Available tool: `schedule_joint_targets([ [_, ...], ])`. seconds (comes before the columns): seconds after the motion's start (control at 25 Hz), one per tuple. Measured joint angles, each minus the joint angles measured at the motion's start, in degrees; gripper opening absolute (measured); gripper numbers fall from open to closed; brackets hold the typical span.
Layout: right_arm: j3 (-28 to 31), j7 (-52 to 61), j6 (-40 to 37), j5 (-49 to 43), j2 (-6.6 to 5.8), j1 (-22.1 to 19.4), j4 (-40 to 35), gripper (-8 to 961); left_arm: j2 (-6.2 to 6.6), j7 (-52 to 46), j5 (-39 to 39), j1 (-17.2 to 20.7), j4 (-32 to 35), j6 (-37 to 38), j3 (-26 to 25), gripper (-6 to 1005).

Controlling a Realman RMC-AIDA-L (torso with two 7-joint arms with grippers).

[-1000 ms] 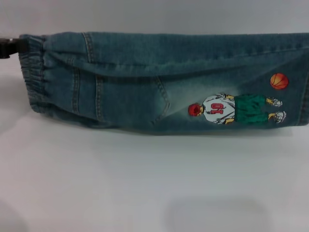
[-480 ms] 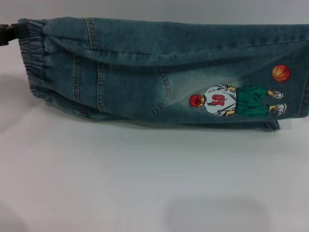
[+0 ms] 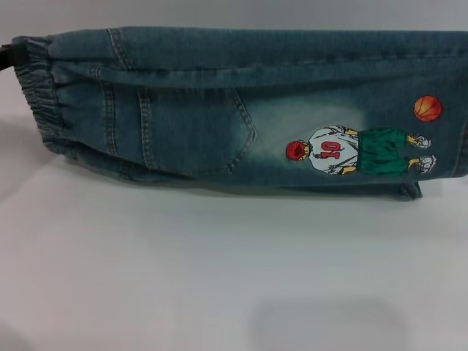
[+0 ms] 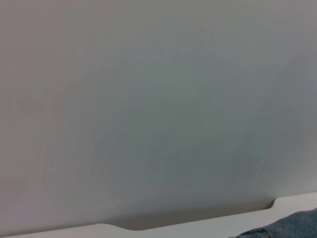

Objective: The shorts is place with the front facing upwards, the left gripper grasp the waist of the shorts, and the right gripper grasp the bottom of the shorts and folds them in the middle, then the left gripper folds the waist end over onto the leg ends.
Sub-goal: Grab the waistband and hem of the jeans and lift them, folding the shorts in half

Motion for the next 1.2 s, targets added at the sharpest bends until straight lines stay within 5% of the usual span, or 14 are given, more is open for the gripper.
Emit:
schedule_joint_targets([
  [0.4, -0.5, -4.1, 3.2, 1.3, 0.14, 1.5, 6.2, 17, -1.89, 1.4, 0.0, -0.1, 0.0, -3.3, 0.8, 39],
  [0.68, -0.7, -6.0, 6.5, 1.3, 0.14, 3.0, 10.0, 17, -3.1, 1.6, 0.1, -0.3, -0.5, -10.0, 5.9, 39],
  [1.2, -4.2, -8.7, 15.4, 1.0, 0.12, 3.9, 17.1, 17, -3.56, 1.6, 0.2, -0.5, -2.8, -14.0, 9.4, 48],
])
